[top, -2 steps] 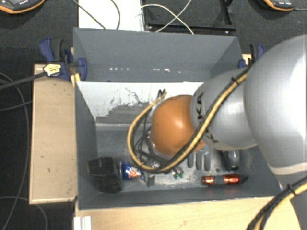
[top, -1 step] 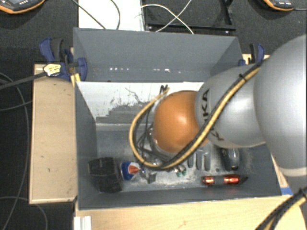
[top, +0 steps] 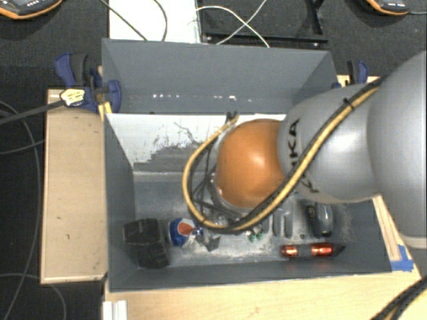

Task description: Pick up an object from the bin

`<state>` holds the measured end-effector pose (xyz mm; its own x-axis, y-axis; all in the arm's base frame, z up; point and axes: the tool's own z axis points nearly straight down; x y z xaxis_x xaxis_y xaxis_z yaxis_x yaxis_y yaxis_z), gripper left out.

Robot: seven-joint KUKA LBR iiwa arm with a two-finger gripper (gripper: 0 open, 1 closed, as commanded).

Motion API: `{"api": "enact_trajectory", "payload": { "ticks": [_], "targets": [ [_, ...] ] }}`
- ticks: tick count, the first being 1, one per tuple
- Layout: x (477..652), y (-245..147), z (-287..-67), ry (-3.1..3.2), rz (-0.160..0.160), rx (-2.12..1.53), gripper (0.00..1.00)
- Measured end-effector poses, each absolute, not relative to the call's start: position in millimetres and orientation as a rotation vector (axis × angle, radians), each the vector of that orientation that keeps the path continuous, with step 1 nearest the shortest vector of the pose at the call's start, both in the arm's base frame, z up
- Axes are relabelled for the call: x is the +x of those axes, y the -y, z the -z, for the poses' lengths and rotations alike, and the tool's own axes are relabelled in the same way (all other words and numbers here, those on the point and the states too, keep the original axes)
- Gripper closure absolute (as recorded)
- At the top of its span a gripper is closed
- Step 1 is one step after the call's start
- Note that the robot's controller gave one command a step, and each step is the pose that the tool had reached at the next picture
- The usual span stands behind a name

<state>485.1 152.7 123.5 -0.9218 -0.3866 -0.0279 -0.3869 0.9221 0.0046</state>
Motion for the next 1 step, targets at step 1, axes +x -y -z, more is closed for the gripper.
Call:
{"api": "enact_trajectory", "payload": {
  "ticks": [1],
  "targets": [
    [486.1, -153.2, -133.7, -3.051, -0.016, -0.612, 1.0]
  ]
}}
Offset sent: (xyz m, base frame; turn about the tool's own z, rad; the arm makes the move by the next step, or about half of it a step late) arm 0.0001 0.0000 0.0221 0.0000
